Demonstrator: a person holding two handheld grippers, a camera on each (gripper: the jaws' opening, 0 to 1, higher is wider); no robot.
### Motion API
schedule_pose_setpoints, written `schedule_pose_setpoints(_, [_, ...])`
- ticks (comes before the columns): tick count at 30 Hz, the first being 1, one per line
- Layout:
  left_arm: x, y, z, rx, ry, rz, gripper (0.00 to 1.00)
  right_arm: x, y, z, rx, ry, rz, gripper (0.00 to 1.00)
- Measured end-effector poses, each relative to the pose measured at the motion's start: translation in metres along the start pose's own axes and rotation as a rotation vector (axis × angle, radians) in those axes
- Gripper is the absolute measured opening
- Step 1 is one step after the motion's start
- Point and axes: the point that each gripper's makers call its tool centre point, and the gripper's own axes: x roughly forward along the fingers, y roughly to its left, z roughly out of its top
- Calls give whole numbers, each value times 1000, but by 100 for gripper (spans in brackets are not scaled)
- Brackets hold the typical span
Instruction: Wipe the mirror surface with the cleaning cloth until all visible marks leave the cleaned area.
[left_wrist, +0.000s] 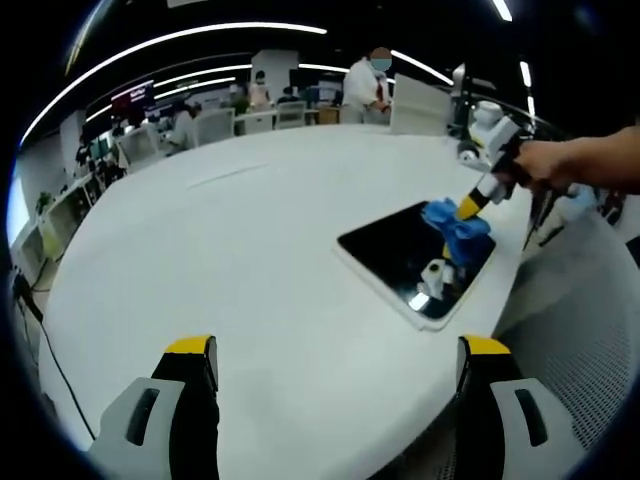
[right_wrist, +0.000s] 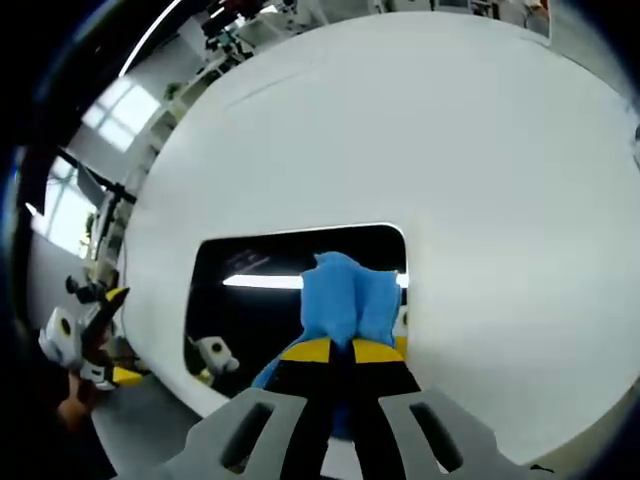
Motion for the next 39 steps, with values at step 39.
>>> schedule_pose_setpoints(39, [-1,0,-1,-4,10,10,99,19,-8,55,-42,9,-51,0])
